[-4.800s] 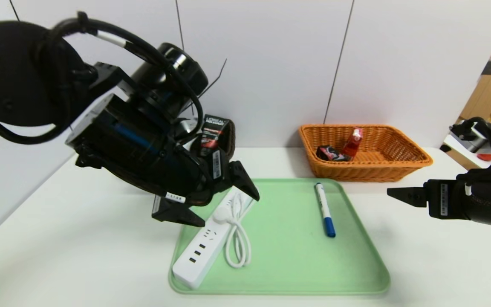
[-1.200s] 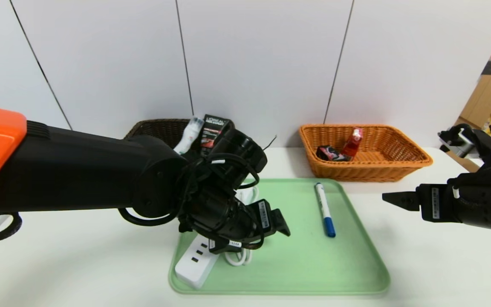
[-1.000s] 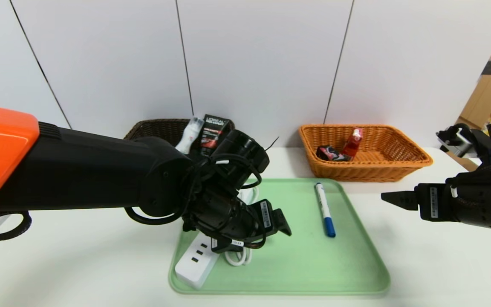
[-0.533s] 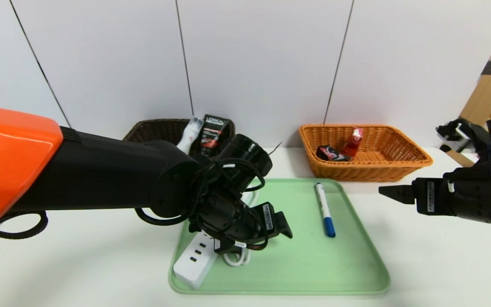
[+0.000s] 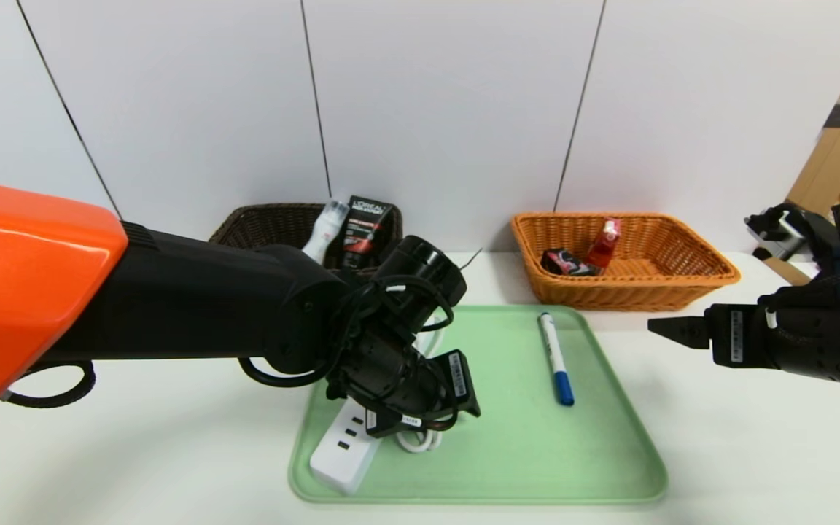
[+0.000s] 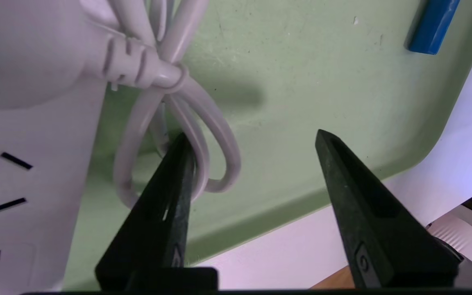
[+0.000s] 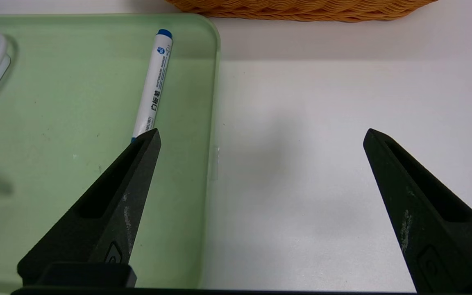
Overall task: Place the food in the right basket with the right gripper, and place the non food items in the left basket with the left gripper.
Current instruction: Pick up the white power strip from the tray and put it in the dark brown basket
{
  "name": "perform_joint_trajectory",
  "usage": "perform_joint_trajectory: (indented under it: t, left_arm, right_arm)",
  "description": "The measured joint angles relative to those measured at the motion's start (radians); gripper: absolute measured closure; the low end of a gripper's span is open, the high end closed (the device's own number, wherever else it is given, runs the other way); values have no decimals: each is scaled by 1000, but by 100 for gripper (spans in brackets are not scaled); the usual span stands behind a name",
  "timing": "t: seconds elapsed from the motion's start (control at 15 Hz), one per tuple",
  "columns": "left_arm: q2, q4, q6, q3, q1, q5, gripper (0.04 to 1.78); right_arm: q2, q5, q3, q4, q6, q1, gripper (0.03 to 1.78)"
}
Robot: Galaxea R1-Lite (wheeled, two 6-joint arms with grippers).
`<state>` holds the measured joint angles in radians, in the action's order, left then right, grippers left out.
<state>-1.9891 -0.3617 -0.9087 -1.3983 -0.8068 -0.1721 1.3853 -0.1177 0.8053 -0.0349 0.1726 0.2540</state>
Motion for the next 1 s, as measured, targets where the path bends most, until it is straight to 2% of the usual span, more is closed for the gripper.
perform_joint_trajectory:
  t: [0.13,0.2,0.27,0.73,1.0]
  left_arm:
    - [-3,1,-4,0,0,0,104]
    - [-5,1,-7,0,0,-1,130]
    - [-7,4,-9,1,1,-5,177]
    - [4,37,-16,33,19,-14,177]
    - [86,38,-21,23,40,-31,177]
  right_arm:
    - [-3,0,0,0,-1,0,10]
    - [-4,0,0,0,-1,0,10]
    - [-6,0,-1,0,-1,0,10]
    - [-20,0,-8,0,-1,10,10]
    - [-26,-1,-8,0,-1,11,10]
